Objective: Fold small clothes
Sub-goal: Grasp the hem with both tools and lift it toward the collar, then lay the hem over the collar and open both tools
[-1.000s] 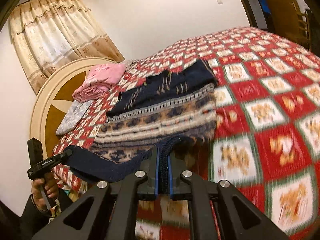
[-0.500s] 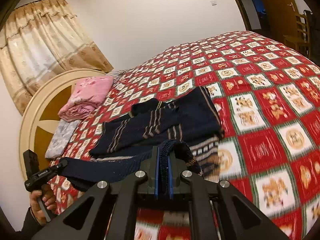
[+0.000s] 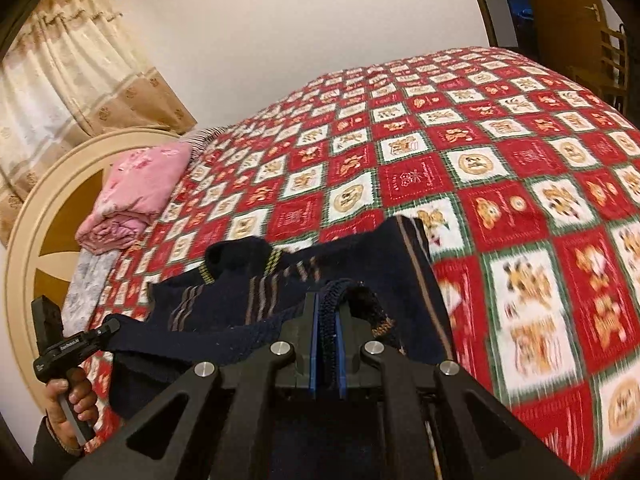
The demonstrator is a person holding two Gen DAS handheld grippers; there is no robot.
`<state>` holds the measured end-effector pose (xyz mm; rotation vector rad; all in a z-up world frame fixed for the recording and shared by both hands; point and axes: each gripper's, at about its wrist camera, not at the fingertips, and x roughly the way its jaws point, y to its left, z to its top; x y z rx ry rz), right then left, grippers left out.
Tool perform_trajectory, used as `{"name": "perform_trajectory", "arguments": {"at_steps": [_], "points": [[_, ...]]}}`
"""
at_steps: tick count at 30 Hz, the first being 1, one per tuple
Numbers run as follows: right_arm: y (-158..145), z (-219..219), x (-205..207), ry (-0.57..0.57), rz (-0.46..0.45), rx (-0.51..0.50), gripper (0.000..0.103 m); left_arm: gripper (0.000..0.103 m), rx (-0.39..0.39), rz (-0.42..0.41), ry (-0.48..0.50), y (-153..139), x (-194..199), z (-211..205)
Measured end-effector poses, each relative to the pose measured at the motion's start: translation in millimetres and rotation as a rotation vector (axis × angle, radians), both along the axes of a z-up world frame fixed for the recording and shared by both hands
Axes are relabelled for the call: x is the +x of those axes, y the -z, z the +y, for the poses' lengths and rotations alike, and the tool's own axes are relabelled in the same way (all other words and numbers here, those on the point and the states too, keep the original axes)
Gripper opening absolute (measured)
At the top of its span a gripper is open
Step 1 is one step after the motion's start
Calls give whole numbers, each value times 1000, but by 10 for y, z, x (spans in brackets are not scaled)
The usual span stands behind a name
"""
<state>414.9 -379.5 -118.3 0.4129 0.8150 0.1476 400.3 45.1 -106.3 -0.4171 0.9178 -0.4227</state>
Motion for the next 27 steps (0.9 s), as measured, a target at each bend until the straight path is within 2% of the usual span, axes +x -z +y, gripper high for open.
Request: {"name": "perform_trajectory", "arguments": {"at_steps": [4,7,10,12,14,15,16,21,25,26,27], "points": [[222,-1,429,-4,42,-5,7,10,-6,58,-22,218,326,16],[419,-81,727,21,78,46,7,12,-16,98,-43,356,495,30],[592,-125,949,40,110,69,10,19,-40,101,-78,381,601,84],[634,-141,989,60,117,57,16,29,-56,93,-116,366,616,145],[614,-149,964,66,99,65,34,43,-54,74,-149,331,601,221],[569,-152,921,78,84,28,64,43,-50,66,-154,318,576,241],[538,-158,901,88,73,-1,75,43,-35,57,-147,300,529,246],[332,-202,553,69,21,-32,75,43,107,53,-120,369,327,104],[290,-69,115,3,37,-83,74,43,185,72,-109,525,158,60],[316,-42,5,-7,51,-99,72,43,185,69,-114,550,136,75],[350,-18,-108,-19,71,-112,64,43,182,60,-117,564,111,93]]}}
